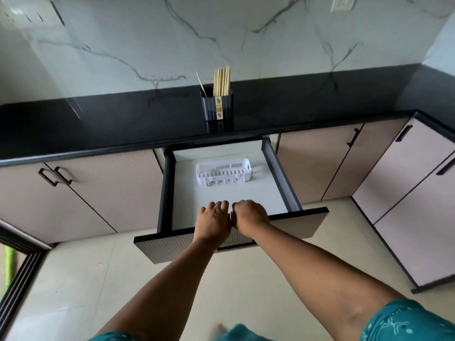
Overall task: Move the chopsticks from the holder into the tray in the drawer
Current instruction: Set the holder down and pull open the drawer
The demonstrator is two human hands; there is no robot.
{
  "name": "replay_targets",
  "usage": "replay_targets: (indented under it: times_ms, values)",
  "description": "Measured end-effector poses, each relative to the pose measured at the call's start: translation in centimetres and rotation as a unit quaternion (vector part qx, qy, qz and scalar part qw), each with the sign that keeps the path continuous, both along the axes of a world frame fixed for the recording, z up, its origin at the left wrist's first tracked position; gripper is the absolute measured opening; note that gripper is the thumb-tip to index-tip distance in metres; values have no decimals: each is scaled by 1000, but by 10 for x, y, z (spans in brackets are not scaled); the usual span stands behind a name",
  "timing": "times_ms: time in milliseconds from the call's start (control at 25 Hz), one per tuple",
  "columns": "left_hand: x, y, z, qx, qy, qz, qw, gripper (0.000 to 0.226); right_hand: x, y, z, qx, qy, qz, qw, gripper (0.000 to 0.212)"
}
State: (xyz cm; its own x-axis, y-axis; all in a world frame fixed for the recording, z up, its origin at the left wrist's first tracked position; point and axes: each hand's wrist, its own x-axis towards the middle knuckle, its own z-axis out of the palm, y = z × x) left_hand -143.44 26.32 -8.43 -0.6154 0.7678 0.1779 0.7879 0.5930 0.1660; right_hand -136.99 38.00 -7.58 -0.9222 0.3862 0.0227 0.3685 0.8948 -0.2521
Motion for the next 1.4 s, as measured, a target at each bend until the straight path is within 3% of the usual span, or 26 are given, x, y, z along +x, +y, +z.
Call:
replay_targets:
  times_ms: [240, 480, 640, 800, 920, 1080, 1400]
  values:
    - [-58, 25, 23, 66, -3, 80, 995, 37, -53, 38, 30, 12, 69, -15, 997, 25]
    - [-149, 56, -4, 76, -100, 155, 980, 45, -124, 100, 4, -21, 33, -61, 997, 24]
    - [-213, 74, -37, 67, -214, 210, 952, 52, -164, 144, -27, -129, -76, -82, 985, 57]
    - [-261, 91, -72, 19, -299, 233, 925, 63, -194, 178, -62, -205, -113, -189, 954, 74]
    - [-283, 104, -94, -3, -366, 264, 892, 69, -206, 199, -84, -264, -94, -243, 928, 65]
    - [-292, 121, -117, 17, -459, 323, 828, 57, -216, 216, -108, -343, -99, -306, 883, 50]
    - [-277, 115, -135, 30, -439, 378, 814, 41, -214, 213, -131, -304, -104, -377, 869, 19]
